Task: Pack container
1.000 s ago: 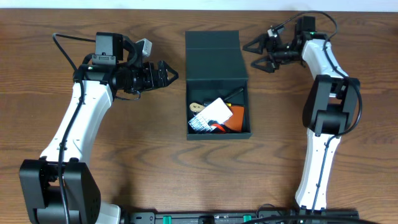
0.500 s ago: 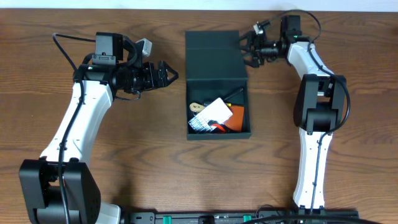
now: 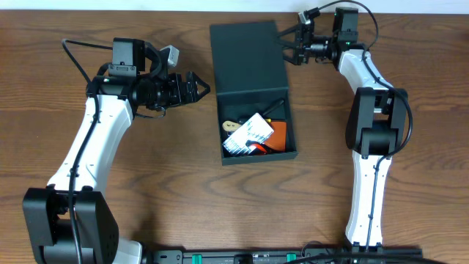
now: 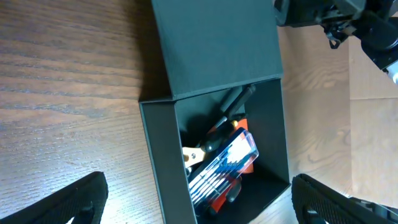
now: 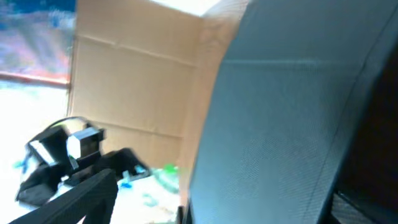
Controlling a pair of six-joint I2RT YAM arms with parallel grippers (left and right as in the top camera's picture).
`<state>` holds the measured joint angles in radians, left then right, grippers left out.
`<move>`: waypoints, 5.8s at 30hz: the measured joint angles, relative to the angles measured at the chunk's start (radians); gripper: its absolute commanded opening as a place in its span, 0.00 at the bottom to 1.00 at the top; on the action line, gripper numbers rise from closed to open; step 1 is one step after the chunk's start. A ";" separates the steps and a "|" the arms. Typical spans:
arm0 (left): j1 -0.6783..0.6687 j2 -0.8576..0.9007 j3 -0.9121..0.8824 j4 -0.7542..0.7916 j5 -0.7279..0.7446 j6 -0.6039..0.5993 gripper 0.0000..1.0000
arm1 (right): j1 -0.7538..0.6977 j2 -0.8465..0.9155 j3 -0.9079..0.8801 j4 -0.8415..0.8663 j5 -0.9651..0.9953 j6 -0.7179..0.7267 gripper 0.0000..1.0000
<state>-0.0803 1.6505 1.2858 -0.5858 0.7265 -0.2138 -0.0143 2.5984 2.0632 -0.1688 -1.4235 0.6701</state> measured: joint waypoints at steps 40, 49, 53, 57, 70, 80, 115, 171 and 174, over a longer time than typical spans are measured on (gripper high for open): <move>0.000 0.000 0.000 0.000 0.000 0.003 0.92 | 0.011 -0.115 0.000 -0.170 -0.095 0.272 0.73; 0.021 0.000 0.000 0.000 -0.001 0.005 0.92 | 0.011 -0.142 0.000 -0.412 -0.087 0.114 0.75; 0.027 0.000 0.000 0.000 -0.001 0.005 0.92 | 0.011 -0.170 -0.001 -0.517 -0.079 0.026 0.76; 0.027 0.000 0.000 0.000 0.000 0.005 0.92 | 0.011 -0.204 -0.001 -0.610 -0.060 -0.056 0.77; 0.027 0.000 0.000 0.000 0.000 0.008 0.92 | 0.004 -0.307 -0.002 -0.861 0.002 -0.294 0.80; 0.027 0.000 0.000 -0.001 -0.001 0.012 0.92 | -0.002 -0.319 -0.002 -1.022 0.012 -0.449 0.80; 0.027 0.000 0.000 -0.009 0.000 0.031 0.92 | -0.008 -0.485 -0.002 -1.369 0.309 -0.828 0.88; 0.027 0.000 0.000 -0.009 -0.001 0.031 0.91 | 0.010 -0.120 -0.002 -0.903 0.504 -0.583 0.01; 0.027 0.000 0.000 -0.009 0.000 0.031 0.91 | 0.009 -0.108 -0.002 -0.878 0.499 -0.567 0.01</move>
<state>-0.0532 1.6505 1.2858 -0.5949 0.7261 -0.1829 -0.0051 2.4905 2.0613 -1.0466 -0.9245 0.1028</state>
